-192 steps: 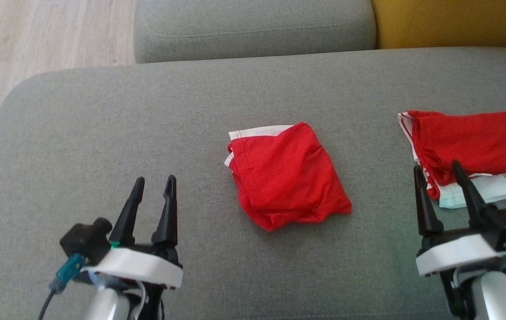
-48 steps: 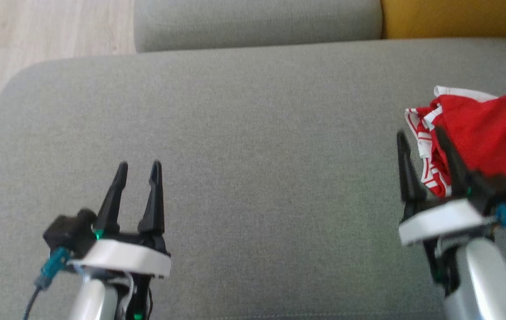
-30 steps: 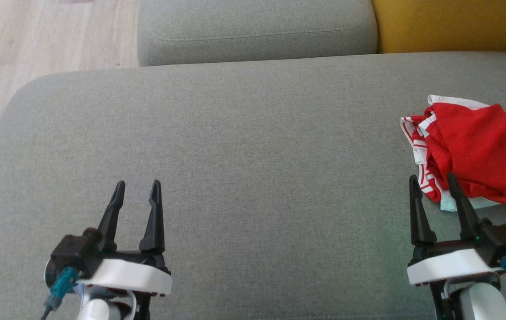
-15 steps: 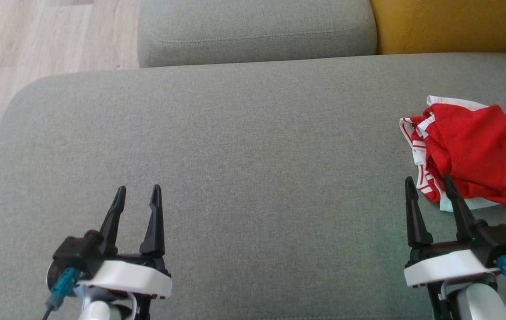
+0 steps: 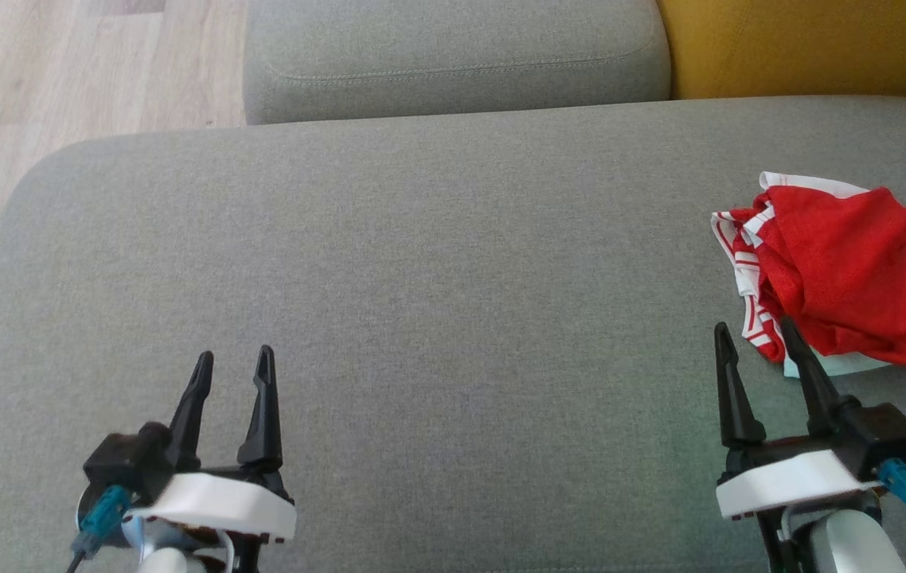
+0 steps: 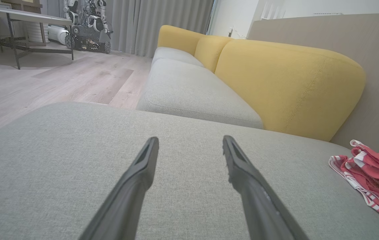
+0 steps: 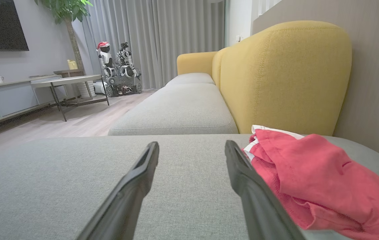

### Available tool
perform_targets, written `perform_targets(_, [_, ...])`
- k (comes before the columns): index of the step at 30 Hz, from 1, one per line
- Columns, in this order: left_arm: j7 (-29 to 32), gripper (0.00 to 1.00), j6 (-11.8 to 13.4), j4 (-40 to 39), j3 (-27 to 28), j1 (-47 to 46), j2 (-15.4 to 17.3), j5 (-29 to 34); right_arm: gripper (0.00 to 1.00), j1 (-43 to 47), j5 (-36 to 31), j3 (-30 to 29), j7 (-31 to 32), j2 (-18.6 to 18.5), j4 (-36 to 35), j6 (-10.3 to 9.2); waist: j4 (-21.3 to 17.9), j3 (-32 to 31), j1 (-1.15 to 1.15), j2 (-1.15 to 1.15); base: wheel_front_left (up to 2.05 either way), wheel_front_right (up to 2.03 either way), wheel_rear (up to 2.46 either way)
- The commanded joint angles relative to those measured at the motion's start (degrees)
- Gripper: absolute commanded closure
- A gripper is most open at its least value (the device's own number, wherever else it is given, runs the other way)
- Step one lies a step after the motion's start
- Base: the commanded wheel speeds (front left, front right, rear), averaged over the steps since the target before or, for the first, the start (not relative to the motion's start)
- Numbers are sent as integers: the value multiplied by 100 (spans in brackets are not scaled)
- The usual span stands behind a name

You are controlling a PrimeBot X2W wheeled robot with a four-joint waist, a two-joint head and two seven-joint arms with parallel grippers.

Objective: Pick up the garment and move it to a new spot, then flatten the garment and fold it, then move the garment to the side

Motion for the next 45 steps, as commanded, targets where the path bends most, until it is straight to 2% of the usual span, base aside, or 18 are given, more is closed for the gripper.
perform_targets(1, [-70,0,-14,-169,185,-134,8,-57,0,-141,-84,132,-78,-23,-164,-5,-4,1,0,0,0,0,0])
perform_targets(11, [-70,0,-84,-185,269,-133,8,-231,0,-149,-157,143,-78,-23,-125,-5,-11,-1,0,0,0,0,0])
perform_targets(12, [2,100,-57,38,29,0,-1,-239,100,1,-139,5,2,1,54,0,-12,-2,0,0,0,0,0])
perform_targets(15, [29,100,-61,356,5,102,-6,-291,100,117,-78,20,17,5,341,0,-12,-3,0,0,0,0,0])
perform_targets(45, [488,100,-216,441,323,-131,33,-2093,100,-55,2160,-63,427,-85,321,-1,-16,1,0,0,0,0,0])
